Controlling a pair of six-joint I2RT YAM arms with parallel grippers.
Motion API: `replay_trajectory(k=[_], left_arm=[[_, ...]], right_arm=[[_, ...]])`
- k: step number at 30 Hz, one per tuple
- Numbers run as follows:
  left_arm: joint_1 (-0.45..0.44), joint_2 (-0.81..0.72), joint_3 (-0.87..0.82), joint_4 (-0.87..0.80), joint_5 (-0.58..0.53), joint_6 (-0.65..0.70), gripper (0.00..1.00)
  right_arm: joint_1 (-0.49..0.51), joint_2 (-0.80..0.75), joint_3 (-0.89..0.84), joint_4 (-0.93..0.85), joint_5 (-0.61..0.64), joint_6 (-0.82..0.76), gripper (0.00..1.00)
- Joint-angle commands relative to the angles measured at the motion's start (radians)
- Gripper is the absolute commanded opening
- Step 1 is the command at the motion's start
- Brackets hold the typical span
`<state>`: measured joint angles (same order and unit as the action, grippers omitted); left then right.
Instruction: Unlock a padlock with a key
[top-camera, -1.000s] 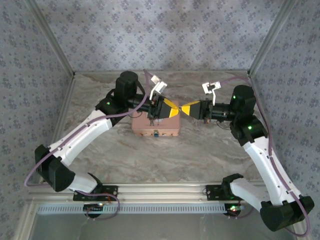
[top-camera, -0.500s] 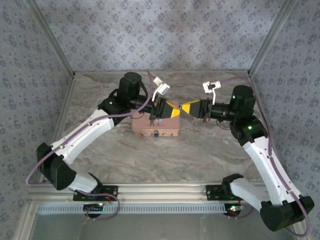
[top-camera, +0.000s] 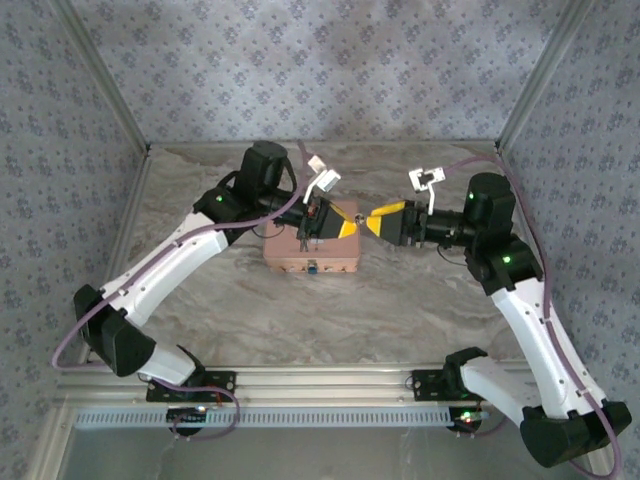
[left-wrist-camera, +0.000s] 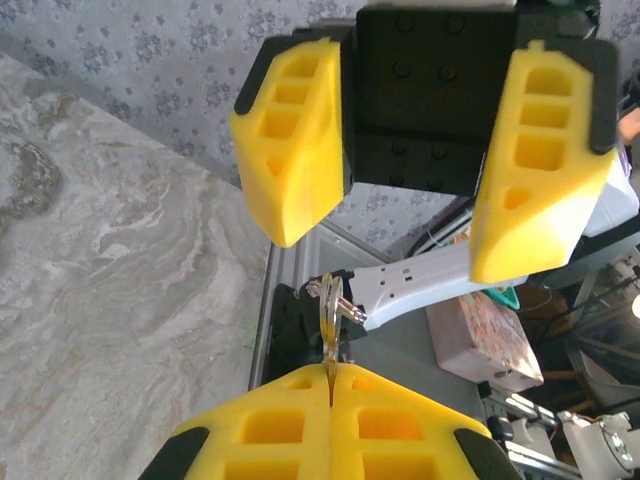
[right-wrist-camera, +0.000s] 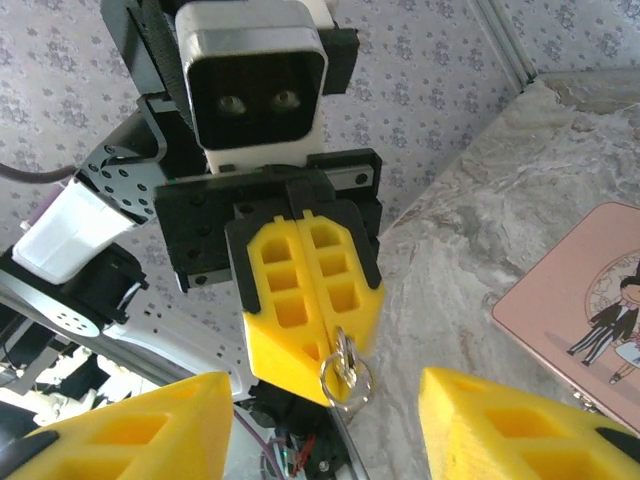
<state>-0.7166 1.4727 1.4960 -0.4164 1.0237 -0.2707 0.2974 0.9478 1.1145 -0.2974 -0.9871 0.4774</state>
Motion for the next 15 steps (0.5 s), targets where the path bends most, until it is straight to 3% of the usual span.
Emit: replay_trajectory(k=[1,6,15], left_arm=[[-0.019,0.025,0.056,-0.132,0.044,0.083,0.0],[-0.032,0.055,0.102,-0.206,0.058,0.124,0.0],[-0.032,0.06,0.128,-0.232,0.065,0.145,0.0]], right_arm=[[0.015,0.009,0.038,-0.024,-0.005,-0.023,0.57],[0.047,0.04,0.06,-0.079,-0.002,-0.066,0.54],[0.047,0.04,0.059,-0.138,-0.013,-0.112,0.31]])
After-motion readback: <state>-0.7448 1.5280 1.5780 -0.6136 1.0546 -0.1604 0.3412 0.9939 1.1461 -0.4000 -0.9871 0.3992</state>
